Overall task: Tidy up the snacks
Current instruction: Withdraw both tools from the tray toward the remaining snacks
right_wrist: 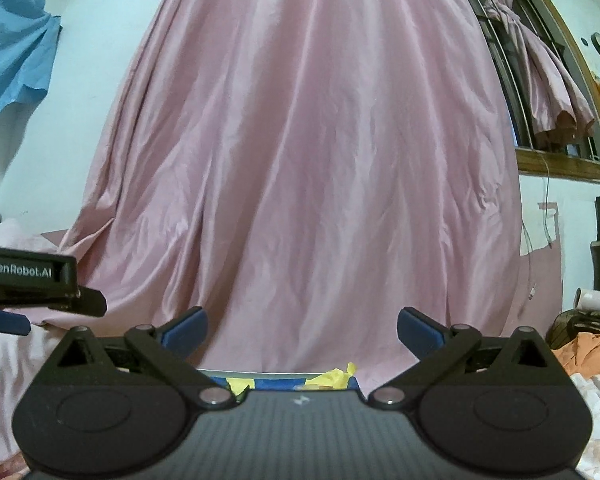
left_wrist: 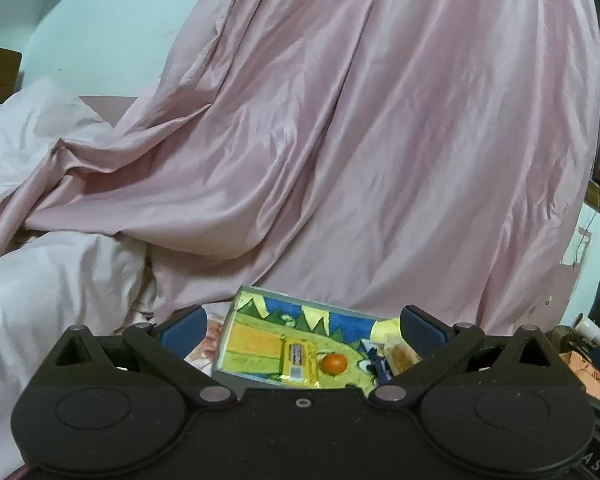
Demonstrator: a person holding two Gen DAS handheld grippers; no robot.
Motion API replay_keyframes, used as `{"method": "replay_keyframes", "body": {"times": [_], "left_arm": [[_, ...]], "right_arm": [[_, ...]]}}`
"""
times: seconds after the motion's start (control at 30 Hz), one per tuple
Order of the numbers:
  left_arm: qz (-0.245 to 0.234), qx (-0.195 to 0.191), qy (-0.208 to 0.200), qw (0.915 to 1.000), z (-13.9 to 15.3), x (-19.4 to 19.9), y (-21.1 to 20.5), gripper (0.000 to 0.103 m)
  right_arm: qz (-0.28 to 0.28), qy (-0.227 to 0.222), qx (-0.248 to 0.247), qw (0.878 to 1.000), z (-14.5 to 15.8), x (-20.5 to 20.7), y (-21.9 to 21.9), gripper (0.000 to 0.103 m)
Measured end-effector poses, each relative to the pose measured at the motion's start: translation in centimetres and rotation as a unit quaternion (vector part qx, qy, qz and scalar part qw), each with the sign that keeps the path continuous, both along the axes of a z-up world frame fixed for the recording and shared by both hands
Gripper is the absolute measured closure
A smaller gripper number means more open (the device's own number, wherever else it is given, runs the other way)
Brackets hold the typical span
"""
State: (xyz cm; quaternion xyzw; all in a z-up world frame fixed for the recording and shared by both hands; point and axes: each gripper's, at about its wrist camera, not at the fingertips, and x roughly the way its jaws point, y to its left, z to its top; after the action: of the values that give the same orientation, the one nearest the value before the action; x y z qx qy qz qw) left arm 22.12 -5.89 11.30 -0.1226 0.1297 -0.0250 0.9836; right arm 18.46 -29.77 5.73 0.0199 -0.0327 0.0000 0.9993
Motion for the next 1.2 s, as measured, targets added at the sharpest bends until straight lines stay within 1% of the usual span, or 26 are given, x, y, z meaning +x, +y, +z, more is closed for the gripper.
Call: {"method": "replay_keyframes", "body": {"times": [0.1,0.27,0.57,0.9,1.2], "left_arm": [[-0.001,0.013,0.007,0.9999,-0.4,-1.1,0.5,0.001],[0.001,0.024,0.014,0.9996,-1.3,-2.8,1.9,0.001],[0.008,0.025,0.030,0.9992,-3.2,-4.9,4.5,0.001],[-0.004,0.037,0.054,0.9979,-6.0,-5.8,5.7,0.001],[-0.011,0.044,0.082,0.9956,-8.5,-6.2,6.1,0.001]], "right_arm": [[-0.006,-0.005,-0.007,1.000,-0.3,-1.4,0.6,0.000],[-0.012,-0.009,-0.022,1.000,-0.8,-3.2,1.7,0.000],[-0.001,0.001,-0.045,0.999,-1.7,-5.0,3.3,0.000],[0.020,0.034,-0.074,0.996,-3.4,-6.8,5.4,0.000],[0.031,0.075,-0.076,0.994,-4.7,-7.2,6.2,0.000]]}}
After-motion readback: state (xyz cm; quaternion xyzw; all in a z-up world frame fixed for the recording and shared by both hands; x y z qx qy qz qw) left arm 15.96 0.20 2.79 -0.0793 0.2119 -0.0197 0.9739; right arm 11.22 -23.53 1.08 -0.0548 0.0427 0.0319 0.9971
